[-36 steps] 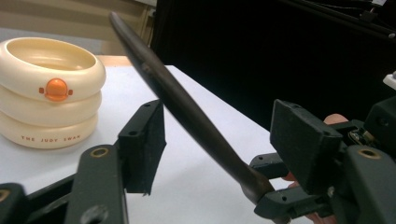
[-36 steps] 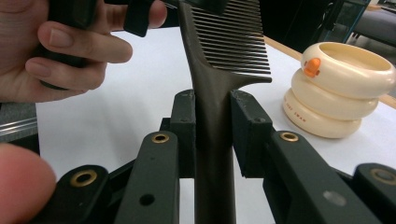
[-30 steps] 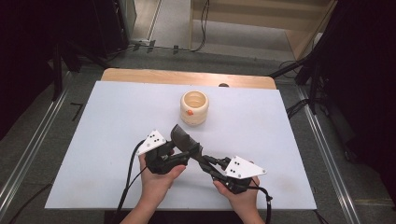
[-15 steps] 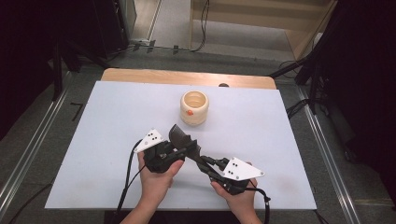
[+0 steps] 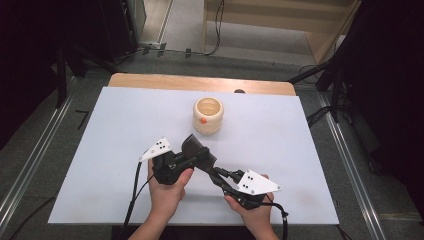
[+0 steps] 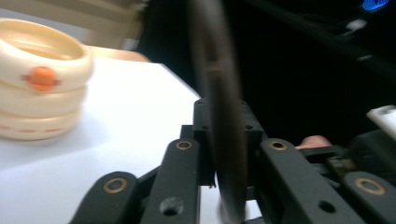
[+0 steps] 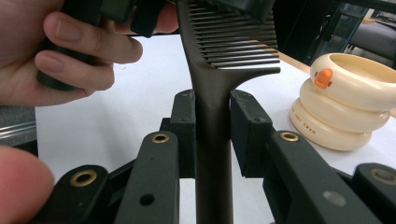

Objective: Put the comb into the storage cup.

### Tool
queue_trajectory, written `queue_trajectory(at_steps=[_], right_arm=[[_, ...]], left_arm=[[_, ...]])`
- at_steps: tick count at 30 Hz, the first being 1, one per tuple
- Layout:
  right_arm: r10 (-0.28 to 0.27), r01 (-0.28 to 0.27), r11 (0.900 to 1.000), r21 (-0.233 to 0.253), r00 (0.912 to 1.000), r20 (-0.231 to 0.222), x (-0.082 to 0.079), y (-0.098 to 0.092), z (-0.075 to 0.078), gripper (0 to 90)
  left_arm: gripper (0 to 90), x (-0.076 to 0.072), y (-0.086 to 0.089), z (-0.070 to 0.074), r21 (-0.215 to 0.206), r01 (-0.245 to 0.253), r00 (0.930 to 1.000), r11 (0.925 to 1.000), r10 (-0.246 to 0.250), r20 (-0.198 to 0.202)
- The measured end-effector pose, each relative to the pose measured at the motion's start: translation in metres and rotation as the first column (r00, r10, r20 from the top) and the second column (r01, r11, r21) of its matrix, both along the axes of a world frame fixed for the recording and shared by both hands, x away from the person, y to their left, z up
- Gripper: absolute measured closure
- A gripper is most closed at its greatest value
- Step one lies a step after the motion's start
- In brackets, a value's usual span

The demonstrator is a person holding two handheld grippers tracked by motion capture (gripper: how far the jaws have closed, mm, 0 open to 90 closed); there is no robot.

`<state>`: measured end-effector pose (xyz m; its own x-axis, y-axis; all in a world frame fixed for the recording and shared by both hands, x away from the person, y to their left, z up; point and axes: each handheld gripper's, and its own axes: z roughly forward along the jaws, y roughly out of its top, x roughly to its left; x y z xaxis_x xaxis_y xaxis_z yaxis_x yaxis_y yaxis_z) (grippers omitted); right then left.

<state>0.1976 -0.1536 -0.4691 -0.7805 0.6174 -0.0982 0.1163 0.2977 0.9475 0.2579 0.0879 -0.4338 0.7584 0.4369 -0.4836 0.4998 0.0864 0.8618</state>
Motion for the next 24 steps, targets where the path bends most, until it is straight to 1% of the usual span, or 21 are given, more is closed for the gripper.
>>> queue_trajectory(at_steps=[2, 5, 7, 8, 10, 13, 14, 16, 18, 21, 23, 24], right_arm=[[-0.004, 0.004, 1.000, -0.009, 1.0000, 0.006, 0.000, 0.000, 0.000, 70.3], [0.012, -0.012, 1.000, 0.006, 0.9999, -0.005, 0.001, 0.000, -0.001, 69.6], [0.024, -0.024, 1.000, 0.005, 0.9996, -0.012, 0.002, 0.001, -0.001, 62.9], [0.031, -0.031, 1.000, 0.005, 0.9993, -0.023, 0.002, 0.001, -0.002, 59.3], [0.039, -0.038, 0.999, 0.008, 0.9989, -0.026, 0.002, 0.001, -0.002, 51.0], [0.047, -0.046, 0.998, 0.033, 0.9978, -0.047, 0.003, -0.001, -0.002, 39.5], [0.046, -0.044, 0.998, 0.040, 0.9979, -0.046, 0.003, -0.003, -0.002, 36.2], [0.049, -0.045, 0.997, 0.069, 0.9974, -0.054, 0.004, -0.006, -0.001, 29.5], [0.042, -0.037, 0.995, 0.090, 0.9972, -0.062, 0.005, -0.009, -0.001, 23.2], [0.029, -0.021, 0.993, 0.119, 0.9972, -0.069, 0.005, -0.015, 0.000, 16.4], [0.012, -0.004, 0.992, 0.123, 0.9975, -0.069, 0.006, -0.018, 0.000, 10.4], [0.009, 0.001, 0.991, 0.131, 0.9972, -0.074, 0.007, -0.020, 0.000, 9.2]], left_arm=[[85.7, 0.001, 0.001, 0.000, -0.016, 0.023, 0.9997, 0.9996, -0.023, 0.005], [86.1, 0.000, 0.001, 0.000, -0.021, 0.033, 0.9993, 0.9992, -0.033, 0.020], [86.1, 0.000, 0.002, 0.001, -0.023, 0.034, 0.9989, 0.9992, -0.033, 0.033], [86.1, 0.000, 0.003, 0.002, -0.018, 0.034, 0.9988, 0.9993, -0.033, 0.037], [86.2, 0.000, 0.004, 0.004, -0.013, 0.024, 0.9984, 0.9996, -0.023, 0.051], [86.2, 0.000, 0.007, 0.006, -0.011, 0.019, 0.9975, 0.9998, -0.019, 0.068], [86.2, 0.000, 0.008, 0.007, -0.006, 0.014, 0.9971, 0.9999, -0.014, 0.074], [86.2, 0.000, 0.009, 0.009, -0.002, 0.007, 0.9965, 1.0000, -0.006, 0.083], [86.3, 0.001, 0.011, 0.010, -0.006, 0.003, 0.9960, 1.0000, -0.002, 0.089], [86.2, 0.002, 0.013, 0.012, -0.003, -0.002, 0.9951, 1.0000, 0.002, 0.099], [86.2, 0.002, 0.014, 0.013, 0.002, -0.007, 0.9944, 1.0000, 0.007, 0.105], [86.2, 0.002, 0.015, 0.013, 0.002, -0.007, 0.9944, 1.0000, 0.007, 0.106]])
